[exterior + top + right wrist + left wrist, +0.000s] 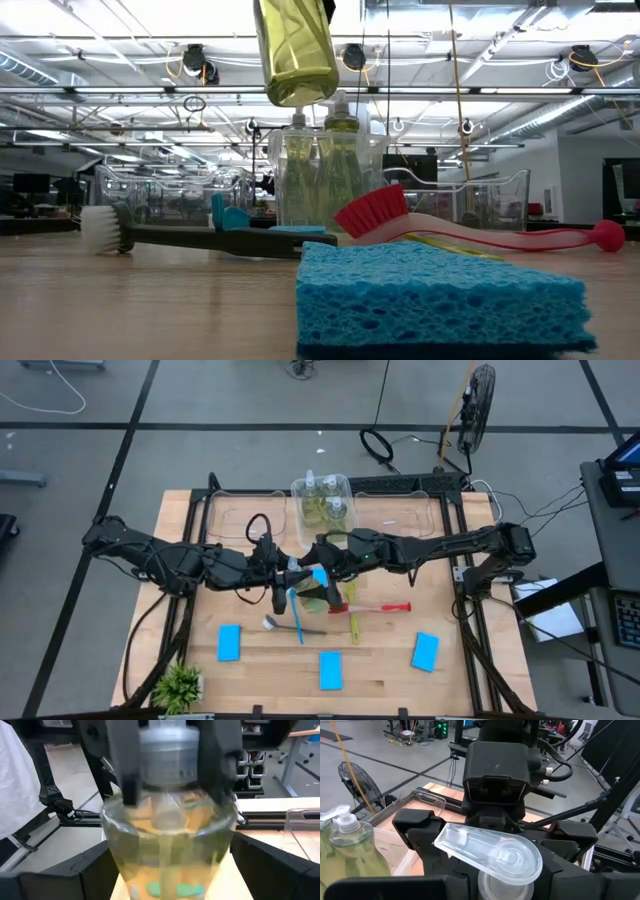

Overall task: Pick & Place Kitchen Sink Supplies
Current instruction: Put the yellow dish soap into the white bin

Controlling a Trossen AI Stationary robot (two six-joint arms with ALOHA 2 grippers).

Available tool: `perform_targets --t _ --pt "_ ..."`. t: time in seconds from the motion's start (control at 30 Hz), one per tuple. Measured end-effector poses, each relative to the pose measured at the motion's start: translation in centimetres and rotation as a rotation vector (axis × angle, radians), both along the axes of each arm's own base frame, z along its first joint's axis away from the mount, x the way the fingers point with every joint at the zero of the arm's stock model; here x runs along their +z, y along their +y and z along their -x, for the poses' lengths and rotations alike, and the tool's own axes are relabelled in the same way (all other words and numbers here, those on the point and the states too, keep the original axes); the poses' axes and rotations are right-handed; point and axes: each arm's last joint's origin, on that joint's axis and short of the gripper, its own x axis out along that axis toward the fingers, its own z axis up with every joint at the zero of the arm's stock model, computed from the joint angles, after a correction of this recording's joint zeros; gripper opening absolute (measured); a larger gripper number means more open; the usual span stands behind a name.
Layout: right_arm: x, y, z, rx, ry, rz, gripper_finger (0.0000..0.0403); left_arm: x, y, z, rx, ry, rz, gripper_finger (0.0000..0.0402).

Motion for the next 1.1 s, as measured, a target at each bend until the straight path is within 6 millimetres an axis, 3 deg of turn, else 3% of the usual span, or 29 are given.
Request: perform_targets --t 0.57,0.9,1.1 --pt "-0.21 0.02 -0.06 -0.004 0.016 -0.026 0.0206 0.08 0.37 -0.12 0.006 -0.005 -0.013 0.0108" --pt "-0.21 -0.04 -0.08 -0.021 0.011 -0.004 0.0196 0.15 0.36 -0.14 0.005 -0.011 -0.012 0.0112" --pt "-0.28 -0.15 -0.08 -0.034 0.011 0.011 0.0195 0.54 0.51 0.01 0.067 -0.045 -0.01 0.0163"
